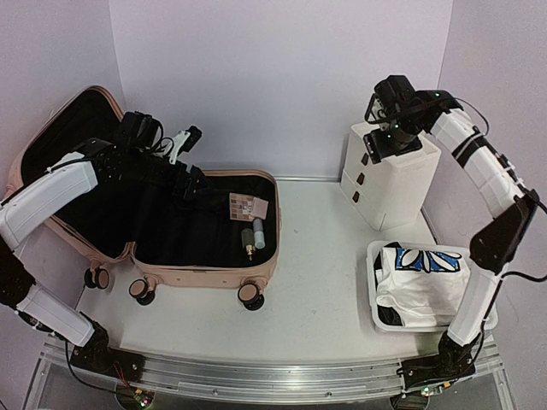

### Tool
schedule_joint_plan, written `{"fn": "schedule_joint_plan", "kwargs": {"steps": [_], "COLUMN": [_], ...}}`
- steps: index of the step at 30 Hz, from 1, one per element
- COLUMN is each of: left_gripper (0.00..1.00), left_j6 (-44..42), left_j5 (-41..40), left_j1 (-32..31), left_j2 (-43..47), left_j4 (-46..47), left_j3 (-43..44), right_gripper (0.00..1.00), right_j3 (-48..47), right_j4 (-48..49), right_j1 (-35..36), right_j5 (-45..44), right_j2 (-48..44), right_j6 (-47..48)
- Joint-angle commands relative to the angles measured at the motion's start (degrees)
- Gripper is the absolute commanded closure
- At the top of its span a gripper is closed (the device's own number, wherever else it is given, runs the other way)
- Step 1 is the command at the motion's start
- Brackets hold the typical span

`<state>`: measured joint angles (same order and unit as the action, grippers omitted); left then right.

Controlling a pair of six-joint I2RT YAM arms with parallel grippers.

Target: Open, take out, and arrange the luggage

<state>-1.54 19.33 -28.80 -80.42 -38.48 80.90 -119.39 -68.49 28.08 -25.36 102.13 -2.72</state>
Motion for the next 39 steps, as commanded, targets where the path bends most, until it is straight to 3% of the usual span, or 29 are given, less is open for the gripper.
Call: {"fn": "schedule_joint_plan", "kwargs": {"steps": [1, 6, 15, 20, 25, 27, 39], "left_gripper": [0.12, 0.12, 0.12, 0.12, 0.12, 0.12, 0.1], "left_j6": [-1.07, -1.35, -1.19, -1.18, -1.1, -1.02, 5.01], "left_j5": [0.17, 0.03, 0.17, 0.06, 0.41, 0.63, 10.77], "left_j1": [-0.3, -0.53, -0.86, -1.15, -1.75, -2.08, -4.72], "left_j2": [2.19, 2.37, 2.05, 1.12, -0.49, -1.37, -6.14], "left_j4": [1.98, 2.09, 2.13, 2.18, 2.15, 2.16, 4.91], "left_j3": [-0.67, -1.08, -1.27, -1.36, -1.28, -1.12, 2.68], "right_gripper": [0.2, 0.28, 0.38, 0.54, 0.9, 0.99, 1.0], "right_j3": [-11.92, -20.28, -25.51, -24.57, -23.34, -22.3, -12.03], "right_j4": [1.49, 0.8, 0.74, 0.85, 0.9, 0.87, 0.82], "right_j1": [-4.86, -9.77, -14.35, -15.29, -15.26, -15.24, -12.23], "right_j5": [7.52, 10.77, 14.46, 18.68, 21.2, 22.52, 39.99], "right_j2": [10.4, 18.16, 27.01, 28.96, 29.38, 28.41, 16.6], "right_j6": [10.42, 11.59, 14.33, 14.51, 13.72, 12.51, 0.9]}}
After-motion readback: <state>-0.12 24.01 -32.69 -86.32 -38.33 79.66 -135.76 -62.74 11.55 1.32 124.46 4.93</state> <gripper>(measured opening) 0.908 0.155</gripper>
